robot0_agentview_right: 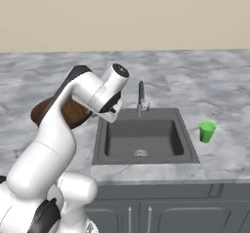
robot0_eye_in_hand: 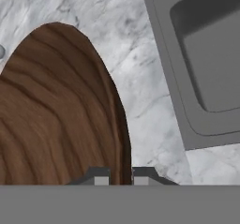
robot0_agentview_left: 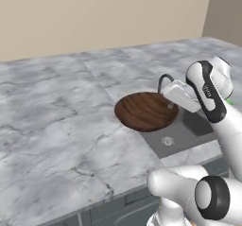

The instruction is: Pick the cup and bowl from the counter and place them on the counter next to the sink.

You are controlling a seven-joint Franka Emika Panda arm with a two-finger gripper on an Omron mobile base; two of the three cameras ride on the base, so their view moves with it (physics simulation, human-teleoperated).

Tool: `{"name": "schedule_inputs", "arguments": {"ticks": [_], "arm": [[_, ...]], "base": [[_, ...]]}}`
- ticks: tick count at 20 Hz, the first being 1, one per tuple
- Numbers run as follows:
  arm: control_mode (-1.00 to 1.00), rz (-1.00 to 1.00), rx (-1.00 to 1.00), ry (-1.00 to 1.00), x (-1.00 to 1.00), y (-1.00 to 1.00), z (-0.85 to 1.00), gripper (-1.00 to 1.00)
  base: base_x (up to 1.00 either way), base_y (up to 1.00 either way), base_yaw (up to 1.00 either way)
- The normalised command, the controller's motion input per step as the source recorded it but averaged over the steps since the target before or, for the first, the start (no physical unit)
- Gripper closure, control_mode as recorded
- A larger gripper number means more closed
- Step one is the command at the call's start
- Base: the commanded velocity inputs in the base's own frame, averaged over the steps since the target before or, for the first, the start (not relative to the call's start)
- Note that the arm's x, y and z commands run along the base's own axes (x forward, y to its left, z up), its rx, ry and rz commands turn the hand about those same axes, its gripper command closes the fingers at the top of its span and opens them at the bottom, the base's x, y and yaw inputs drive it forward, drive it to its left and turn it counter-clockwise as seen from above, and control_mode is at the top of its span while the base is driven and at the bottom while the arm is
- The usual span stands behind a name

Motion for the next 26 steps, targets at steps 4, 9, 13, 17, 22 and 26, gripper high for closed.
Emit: {"name": "schedule_inputs", "arguments": {"ticks": [4, 9, 13, 17, 22, 26], "arm": [[1.00, 0.00, 0.00, 0.00, 0.00, 0.00, 0.00, 1.00], [1.00, 0.00, 0.00, 0.00, 0.00, 0.00, 0.00, 1.00], [1.00, 0.00, 0.00, 0.00, 0.00, 0.00, 0.00, 1.00], [1.00, 0.00, 0.00, 0.00, 0.00, 0.00, 0.00, 1.00], [-1.00, 0.00, 0.00, 0.01, 0.08, 0.20, 0.00, 1.00], [-1.00, -0.02, -0.03, 0.06, 0.21, 0.29, 0.00, 1.00]], "base": [[0.26, -0.22, 0.18], [0.00, 0.00, 0.00], [0.00, 0.00, 0.00], [0.00, 0.00, 0.00], [0.00, 0.00, 0.00], [0.00, 0.00, 0.00]]}}
